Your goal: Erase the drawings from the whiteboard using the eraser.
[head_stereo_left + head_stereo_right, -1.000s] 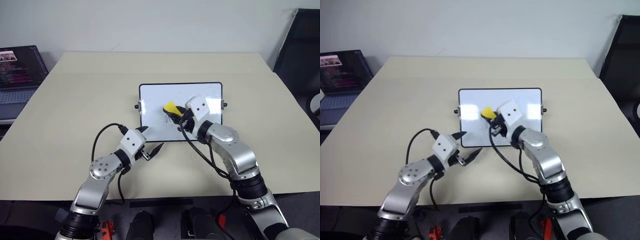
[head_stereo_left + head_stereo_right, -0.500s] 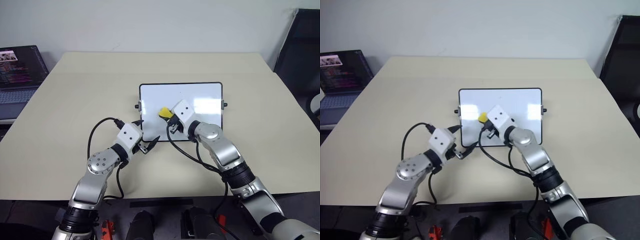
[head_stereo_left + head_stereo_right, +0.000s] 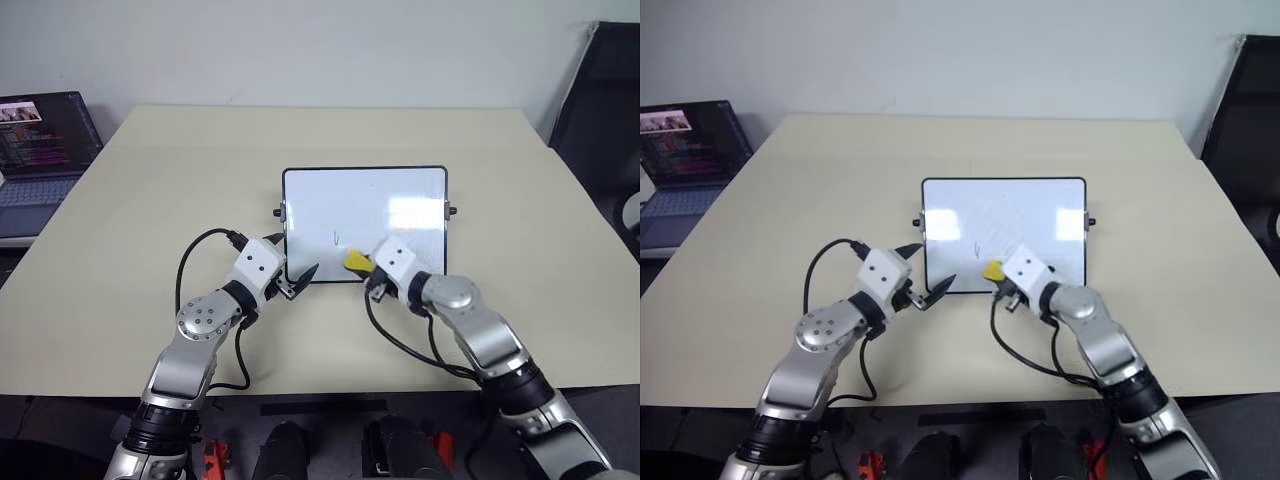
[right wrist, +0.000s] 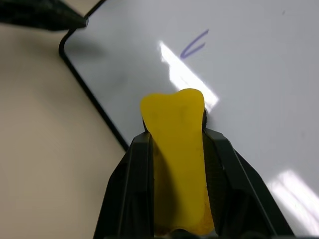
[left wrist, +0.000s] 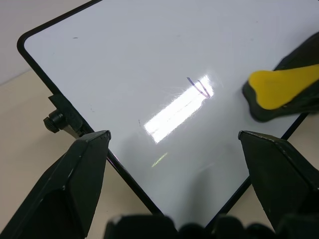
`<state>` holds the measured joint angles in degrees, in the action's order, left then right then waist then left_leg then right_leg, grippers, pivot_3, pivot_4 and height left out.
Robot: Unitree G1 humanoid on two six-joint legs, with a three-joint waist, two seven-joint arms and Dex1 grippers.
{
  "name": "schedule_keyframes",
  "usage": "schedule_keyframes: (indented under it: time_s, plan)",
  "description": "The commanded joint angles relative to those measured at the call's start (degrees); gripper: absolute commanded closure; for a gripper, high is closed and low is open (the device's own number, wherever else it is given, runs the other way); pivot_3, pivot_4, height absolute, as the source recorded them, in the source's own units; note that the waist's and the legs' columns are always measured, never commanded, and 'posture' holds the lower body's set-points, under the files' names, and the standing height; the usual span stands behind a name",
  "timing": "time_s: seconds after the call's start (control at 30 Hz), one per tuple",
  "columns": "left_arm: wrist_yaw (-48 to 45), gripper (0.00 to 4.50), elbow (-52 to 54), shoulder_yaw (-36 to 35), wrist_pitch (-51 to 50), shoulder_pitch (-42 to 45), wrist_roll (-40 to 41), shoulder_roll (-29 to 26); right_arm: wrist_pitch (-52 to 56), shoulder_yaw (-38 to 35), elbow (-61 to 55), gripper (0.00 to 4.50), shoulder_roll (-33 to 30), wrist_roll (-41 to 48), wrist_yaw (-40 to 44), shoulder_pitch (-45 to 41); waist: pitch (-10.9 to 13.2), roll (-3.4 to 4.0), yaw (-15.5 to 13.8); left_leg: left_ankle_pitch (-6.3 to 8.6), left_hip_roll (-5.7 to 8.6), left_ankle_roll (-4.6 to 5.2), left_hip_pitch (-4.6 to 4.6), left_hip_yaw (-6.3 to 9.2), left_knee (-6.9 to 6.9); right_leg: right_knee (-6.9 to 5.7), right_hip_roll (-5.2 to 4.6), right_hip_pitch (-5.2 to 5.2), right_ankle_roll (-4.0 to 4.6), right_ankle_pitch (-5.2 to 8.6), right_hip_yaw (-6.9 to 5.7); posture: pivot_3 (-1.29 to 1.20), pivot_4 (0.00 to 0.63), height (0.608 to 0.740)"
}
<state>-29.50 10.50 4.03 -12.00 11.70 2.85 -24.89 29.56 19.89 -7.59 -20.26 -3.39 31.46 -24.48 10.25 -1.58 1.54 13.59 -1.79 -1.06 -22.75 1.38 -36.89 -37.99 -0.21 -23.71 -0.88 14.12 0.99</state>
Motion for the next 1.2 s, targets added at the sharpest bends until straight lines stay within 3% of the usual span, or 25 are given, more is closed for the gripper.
schedule_keyframes:
  time_s: [0.03,0.27,0.5,0.87,1.2]
  plan:
    - [0.3,0.00,0.3,-0.9,1.6,1.0,0.1,0.0,0.8,-1.5,1.6,3.48,0.4,-0.9,-1.1,-2.3,0.0,0.00,0.0,0.00,0.00,0.00,0.02,0.00,-0.01,-0.01,0.00,0.01,0.01,0.00,0.00,0.00,0.150,0.740]
    - [0.0,0.00,-1.3,-0.8,2.8,1.9,0.1,0.0,-3.3,-1.3,10.6,3.48,7.8,-1.3,-4.9,-12.3,0.0,0.00,0.4,-0.01,-0.04,0.01,0.06,0.00,0.00,-0.02,0.08,0.02,0.06,-0.08,0.02,0.00,0.150,0.740]
    - [0.0,0.00,-2.2,-1.1,3.7,2.1,0.1,-0.3,-7.5,-0.3,16.4,3.48,12.5,-2.5,-5.9,-16.8,0.0,0.01,0.1,0.00,-0.02,0.00,-0.18,-0.02,0.06,0.05,0.03,-0.15,0.06,-0.06,0.02,0.00,0.150,0.740]
    - [0.2,0.00,-1.9,-1.9,3.7,1.6,0.3,-0.7,-5.8,1.7,10.4,3.48,7.3,-3.6,-1.6,-7.7,0.0,0.01,0.1,0.00,-0.02,0.00,-0.10,0.01,0.02,-0.01,0.01,-0.11,0.04,-0.05,-0.01,0.00,0.150,0.740]
    - [-0.4,0.00,-2.8,-1.7,4.0,2.7,0.2,-0.8,-15.0,-5.2,25.2,3.48,7.4,-4.4,-11.5,-17.9,0.0,0.01,0.0,-0.07,0.00,0.07,0.06,0.03,-0.07,-0.04,0.03,0.08,0.10,-0.13,-0.03,0.00,0.150,0.740]
